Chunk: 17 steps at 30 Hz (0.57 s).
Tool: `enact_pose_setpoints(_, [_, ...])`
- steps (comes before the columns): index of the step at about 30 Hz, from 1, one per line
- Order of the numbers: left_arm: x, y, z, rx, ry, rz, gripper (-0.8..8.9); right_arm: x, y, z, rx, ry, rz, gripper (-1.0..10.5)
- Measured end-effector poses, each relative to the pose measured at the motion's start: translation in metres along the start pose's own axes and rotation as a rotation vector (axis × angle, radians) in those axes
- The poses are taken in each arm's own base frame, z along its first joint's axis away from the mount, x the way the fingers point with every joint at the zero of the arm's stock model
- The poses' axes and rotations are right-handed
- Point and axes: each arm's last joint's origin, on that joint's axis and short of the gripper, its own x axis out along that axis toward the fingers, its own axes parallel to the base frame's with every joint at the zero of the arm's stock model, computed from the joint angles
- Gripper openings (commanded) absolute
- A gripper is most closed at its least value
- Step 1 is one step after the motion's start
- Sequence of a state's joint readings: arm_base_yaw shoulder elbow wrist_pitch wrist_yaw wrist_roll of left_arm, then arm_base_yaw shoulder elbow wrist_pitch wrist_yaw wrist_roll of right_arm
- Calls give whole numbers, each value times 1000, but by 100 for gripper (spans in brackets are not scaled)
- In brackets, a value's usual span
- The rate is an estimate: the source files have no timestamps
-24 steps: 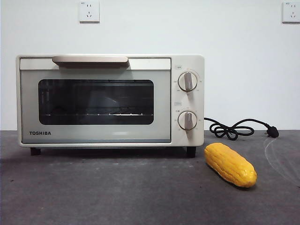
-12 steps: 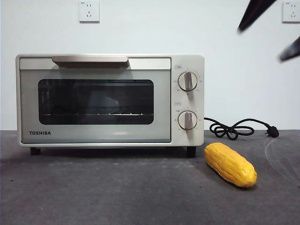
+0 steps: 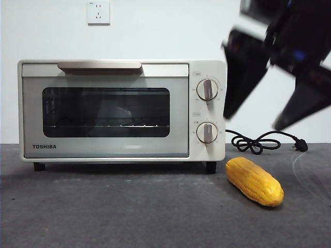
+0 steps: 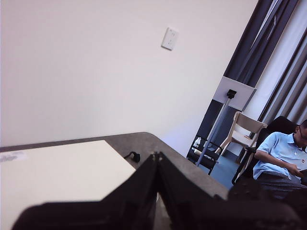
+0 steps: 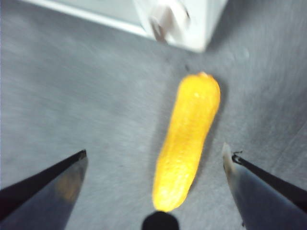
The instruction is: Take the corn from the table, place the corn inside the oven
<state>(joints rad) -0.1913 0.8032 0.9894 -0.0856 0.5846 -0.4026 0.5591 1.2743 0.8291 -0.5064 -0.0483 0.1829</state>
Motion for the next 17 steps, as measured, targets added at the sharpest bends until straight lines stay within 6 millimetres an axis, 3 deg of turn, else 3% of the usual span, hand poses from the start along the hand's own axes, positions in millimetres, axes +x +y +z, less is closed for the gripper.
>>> enact_pose_setpoints(6, [0,0,-1,-5,8,4,-4,31,-2,1,2,56,-18,473])
enact_pose_setpoints(17, [0,0,-1,-4,8,4,-4,68,-6,-5,2,133,-94,463])
